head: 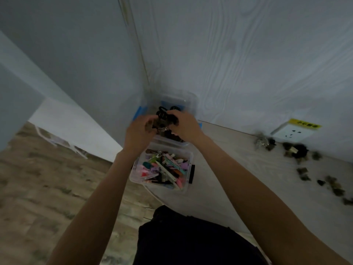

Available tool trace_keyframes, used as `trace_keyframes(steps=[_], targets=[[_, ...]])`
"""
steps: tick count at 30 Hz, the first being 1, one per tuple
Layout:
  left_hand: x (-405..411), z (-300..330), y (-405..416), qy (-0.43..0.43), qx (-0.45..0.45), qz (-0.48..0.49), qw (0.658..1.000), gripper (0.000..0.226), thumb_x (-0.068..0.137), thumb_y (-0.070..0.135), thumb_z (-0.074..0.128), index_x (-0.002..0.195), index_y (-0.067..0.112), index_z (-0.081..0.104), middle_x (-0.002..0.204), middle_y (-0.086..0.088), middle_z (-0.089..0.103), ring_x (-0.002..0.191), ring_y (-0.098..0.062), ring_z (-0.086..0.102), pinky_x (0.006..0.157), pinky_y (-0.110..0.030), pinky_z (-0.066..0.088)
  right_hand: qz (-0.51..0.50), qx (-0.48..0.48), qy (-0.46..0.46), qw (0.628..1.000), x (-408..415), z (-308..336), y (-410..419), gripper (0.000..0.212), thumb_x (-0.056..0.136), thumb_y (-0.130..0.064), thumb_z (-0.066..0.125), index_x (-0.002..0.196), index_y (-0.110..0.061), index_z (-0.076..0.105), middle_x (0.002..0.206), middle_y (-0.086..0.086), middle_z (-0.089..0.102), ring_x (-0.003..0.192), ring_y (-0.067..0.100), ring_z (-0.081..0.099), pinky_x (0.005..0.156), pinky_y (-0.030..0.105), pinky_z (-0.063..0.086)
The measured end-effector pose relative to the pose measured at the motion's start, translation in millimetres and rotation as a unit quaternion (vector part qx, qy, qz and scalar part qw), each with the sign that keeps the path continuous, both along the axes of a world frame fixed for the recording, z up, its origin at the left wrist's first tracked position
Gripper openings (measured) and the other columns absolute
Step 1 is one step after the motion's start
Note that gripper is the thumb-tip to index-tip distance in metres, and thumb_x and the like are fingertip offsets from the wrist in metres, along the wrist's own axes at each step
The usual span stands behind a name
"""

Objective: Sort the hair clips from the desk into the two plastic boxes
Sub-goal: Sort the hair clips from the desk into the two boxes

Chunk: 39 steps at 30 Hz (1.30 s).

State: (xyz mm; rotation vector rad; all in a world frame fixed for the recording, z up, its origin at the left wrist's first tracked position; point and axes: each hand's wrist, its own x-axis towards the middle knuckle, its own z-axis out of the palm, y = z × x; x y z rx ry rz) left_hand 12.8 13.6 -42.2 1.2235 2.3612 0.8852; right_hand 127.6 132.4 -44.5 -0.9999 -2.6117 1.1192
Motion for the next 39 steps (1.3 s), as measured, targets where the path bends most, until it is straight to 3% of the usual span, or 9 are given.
trace_keyframes(steps=[5, 11, 14, 18, 22, 26, 29, 33, 39], targets=[[4, -5, 2, 0.032, -0.005, -0.027, 0.999, 0.040, 0.084, 0.017, 0.063, 0.123, 0.017, 0.056, 0.117, -0.008, 0.063, 0.106, -0.025, 0.059, 0.089, -0.031, 0.044, 0.028, 0.048, -0.009, 0.998, 10, -1, 0, 0.047, 0.085, -0.006, 0.059, 0.131, -0.011, 0.049, 0.135, 0.018, 0.044, 0.121, 0.032, 0.046, 0.100, 0.032, 0.036], [56, -3, 33, 0.180, 0.145, -0.079, 0.970, 0.031, 0.078, 0.029, 0.057, 0.106, 0.015, 0.063, 0.099, -0.006, 0.067, 0.095, -0.023, 0.057, 0.087, -0.026, 0.042, -0.035, 0.172, 0.047, 0.983, 83, 10, -2, 0.025, 0.088, -0.008, 0.054, 0.112, -0.006, 0.062, 0.115, 0.013, 0.060, 0.101, 0.030, 0.055, 0.086, 0.037, 0.046], [101, -2, 57, 0.135, 0.194, -0.170, 0.957, 0.025, 0.080, 0.025, 0.059, 0.103, 0.017, 0.063, 0.095, 0.000, 0.066, 0.092, -0.016, 0.056, 0.084, -0.025, 0.044, -0.110, 0.197, 0.029, 0.974, 147, 1, 3, 0.024, 0.087, -0.009, 0.056, 0.109, -0.013, 0.064, 0.108, 0.007, 0.065, 0.099, 0.027, 0.059, 0.084, 0.032, 0.046], [158, -18, 91, 0.011, 0.114, -0.272, 0.955, 0.036, 0.081, 0.036, 0.053, 0.114, 0.022, 0.058, 0.103, 0.006, 0.063, 0.097, -0.011, 0.056, 0.085, -0.028, 0.047, -0.226, 0.180, -0.019, 0.957, 234, -25, 7, 0.029, 0.084, -0.002, 0.055, 0.109, -0.014, 0.064, 0.108, 0.008, 0.065, 0.100, 0.029, 0.059, 0.087, 0.031, 0.044], [207, -40, 129, -0.051, -0.011, -0.327, 0.944, 0.057, 0.080, 0.035, 0.064, 0.132, 0.021, 0.043, 0.127, -0.003, 0.051, 0.114, -0.019, 0.050, 0.095, -0.035, 0.045, -0.262, 0.165, -0.097, 0.946, 301, -52, 20, 0.035, 0.084, -0.006, 0.057, 0.118, -0.013, 0.058, 0.122, 0.013, 0.057, 0.113, 0.035, 0.050, 0.099, 0.043, 0.039], [239, -65, 163, -0.047, -0.064, -0.309, 0.948, 0.077, 0.073, 0.043, 0.067, 0.139, 0.024, 0.032, 0.141, -0.008, 0.036, 0.130, -0.024, 0.034, 0.104, -0.031, 0.030, -0.337, 0.112, -0.139, 0.925, 350, -70, 54, 0.055, 0.083, -0.025, 0.062, 0.134, -0.013, 0.043, 0.142, 0.018, 0.037, 0.129, 0.039, 0.033, 0.108, 0.047, 0.027], [255, -82, 175, -0.039, -0.075, -0.285, 0.955, 0.077, 0.075, 0.037, 0.071, 0.140, 0.023, 0.031, 0.144, -0.010, 0.030, 0.134, -0.026, 0.029, 0.106, -0.032, 0.027, -0.398, 0.103, -0.147, 0.899, 370, -80, 83, 0.076, 0.073, -0.057, 0.051, 0.138, -0.020, 0.036, 0.146, 0.019, 0.029, 0.134, 0.041, 0.025, 0.110, 0.051, 0.021], [273, -97, 188, -0.045, -0.075, -0.256, 0.963, 0.082, 0.073, 0.036, 0.073, 0.142, 0.021, 0.030, 0.146, -0.012, 0.029, 0.134, -0.027, 0.029, 0.112, -0.035, 0.027, -0.446, 0.027, -0.092, 0.890, 382, -95, 118, 0.084, 0.072, -0.061, 0.058, 0.141, -0.022, 0.030, 0.150, 0.016, 0.026, 0.139, 0.037, 0.020, 0.114, 0.049, 0.016], [295, -105, 202, -0.047, -0.053, -0.216, 0.974, 0.068, 0.070, 0.036, 0.073, 0.127, 0.019, 0.042, 0.133, -0.008, 0.044, 0.120, -0.028, 0.041, 0.100, -0.034, 0.035, -0.444, 0.038, -0.001, 0.895, 358, -114, 120, 0.076, 0.064, -0.062, 0.042, 0.123, -0.016, 0.053, 0.134, 0.021, 0.044, 0.124, 0.038, 0.039, 0.105, 0.048, 0.032]])
